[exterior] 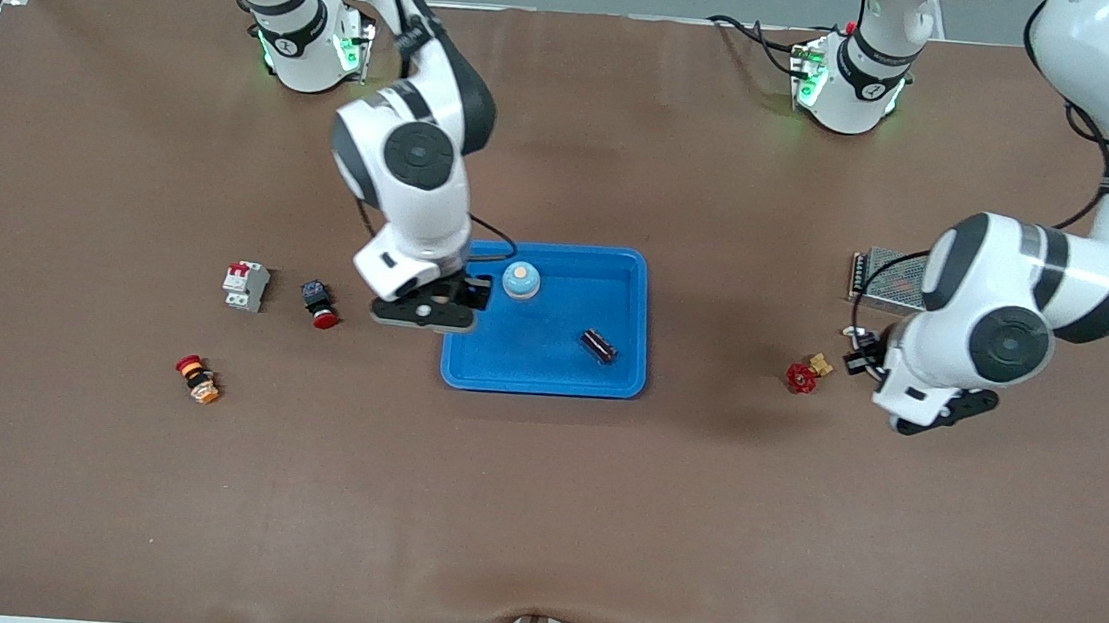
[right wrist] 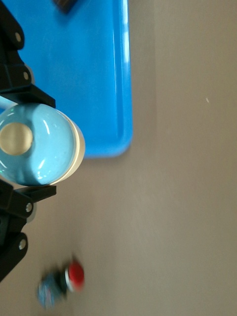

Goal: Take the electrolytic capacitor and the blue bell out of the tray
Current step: 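Carry the bell with the right gripper while the left gripper carries the capacitor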

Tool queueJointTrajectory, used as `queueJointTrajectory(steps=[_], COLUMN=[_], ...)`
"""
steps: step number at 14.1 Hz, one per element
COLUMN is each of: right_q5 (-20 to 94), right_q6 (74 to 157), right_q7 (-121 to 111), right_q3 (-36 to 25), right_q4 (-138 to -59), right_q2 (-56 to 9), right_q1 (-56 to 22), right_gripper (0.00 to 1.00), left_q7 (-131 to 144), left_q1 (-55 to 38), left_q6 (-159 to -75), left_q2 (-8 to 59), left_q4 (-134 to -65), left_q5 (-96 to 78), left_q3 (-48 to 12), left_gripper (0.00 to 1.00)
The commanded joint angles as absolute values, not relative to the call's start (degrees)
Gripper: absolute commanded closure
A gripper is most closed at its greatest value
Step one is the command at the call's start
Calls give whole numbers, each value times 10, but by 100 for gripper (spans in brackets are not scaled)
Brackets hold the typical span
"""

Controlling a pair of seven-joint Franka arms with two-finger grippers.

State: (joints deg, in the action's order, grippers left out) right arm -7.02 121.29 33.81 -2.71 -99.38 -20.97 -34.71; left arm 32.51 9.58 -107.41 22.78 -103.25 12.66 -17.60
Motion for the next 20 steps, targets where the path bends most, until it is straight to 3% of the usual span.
queueJointTrajectory(steps=[1, 7, 13, 20], right_q5=[-80, -57, -5, -4], right_q6=[1170, 1143, 1148, 1207], right_q7=[226, -37, -303, -434], right_q3=[-18, -17, -18, -18], right_q4=[-1015, -1060, -1066, -1098], right_q2=[-152, -87, -93, -115], right_q1=[-291, -144, 5, 79], right_gripper=[49, 49, 49, 49], left_q7=[257, 143, 143, 145], left_q1=[141, 198, 226, 234], left_q6=[-1072, -1154, -1316, -1393], left_q2=[218, 224, 217, 231], left_q4=[-1058, -1117, -1227, -1265], left_q5=[172, 191, 214, 237], left_q3=[-185, -185, -183, -183], left_gripper=[100, 100, 100, 100])
